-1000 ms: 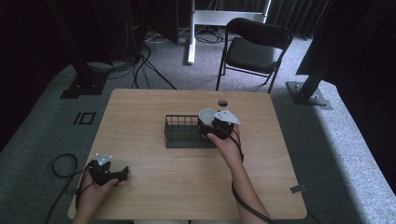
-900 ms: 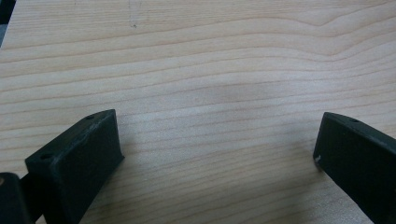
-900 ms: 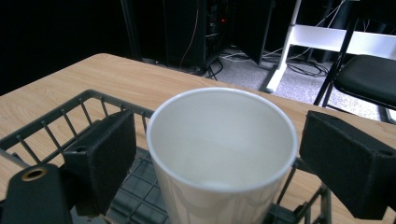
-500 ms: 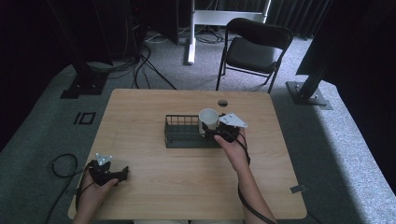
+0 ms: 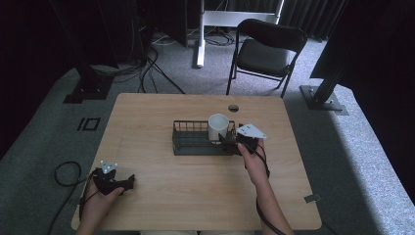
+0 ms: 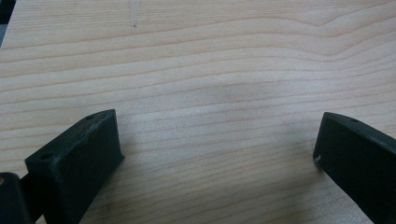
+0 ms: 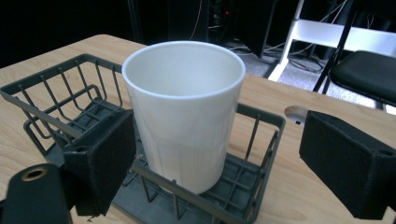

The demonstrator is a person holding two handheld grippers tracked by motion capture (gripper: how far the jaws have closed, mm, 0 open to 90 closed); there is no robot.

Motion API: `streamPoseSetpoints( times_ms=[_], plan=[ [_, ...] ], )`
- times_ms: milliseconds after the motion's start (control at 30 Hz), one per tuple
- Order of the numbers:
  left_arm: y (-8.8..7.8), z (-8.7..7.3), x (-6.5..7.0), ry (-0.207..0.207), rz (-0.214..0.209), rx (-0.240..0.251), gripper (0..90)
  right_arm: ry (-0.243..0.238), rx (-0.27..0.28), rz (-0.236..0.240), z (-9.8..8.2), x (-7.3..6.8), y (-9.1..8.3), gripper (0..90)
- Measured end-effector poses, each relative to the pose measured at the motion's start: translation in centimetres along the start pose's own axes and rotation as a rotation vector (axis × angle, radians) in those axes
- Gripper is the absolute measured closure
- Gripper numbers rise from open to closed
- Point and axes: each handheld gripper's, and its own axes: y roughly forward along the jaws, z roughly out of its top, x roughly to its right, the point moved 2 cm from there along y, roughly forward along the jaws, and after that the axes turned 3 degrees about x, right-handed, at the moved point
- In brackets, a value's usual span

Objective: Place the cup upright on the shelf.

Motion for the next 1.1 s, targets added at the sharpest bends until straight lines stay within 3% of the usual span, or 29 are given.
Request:
streamPoseSetpoints(
  times_ms=[67,300,433,767,1100],
  plan=[
    [0.0,0.0,0.0,0.0,0.0,0.0,1.1,-0.026,-0.007,0.02,-0.2,0.1,-0.3,10.7],
    [0.0,0.0,0.0,0.0,0.0,0.0,1.1,-0.005,0.018,0.027,-0.4,0.8,-1.6,10.7],
    [0.0,0.0,0.0,0.0,0.001,-0.001,1.1,-0.035,0.003,0.027,-0.7,1.4,-2.4,10.8],
    [0.0,0.0,0.0,0.001,0.0,-0.001,1.1,-0.001,-0.001,0.02,-1.6,2.9,-4.0,10.8],
    [0.0,0.0,0.0,0.0,0.001,-0.001,1.1,0.006,-0.027,0.031,-3.9,4.7,-5.7,10.8]
  ],
)
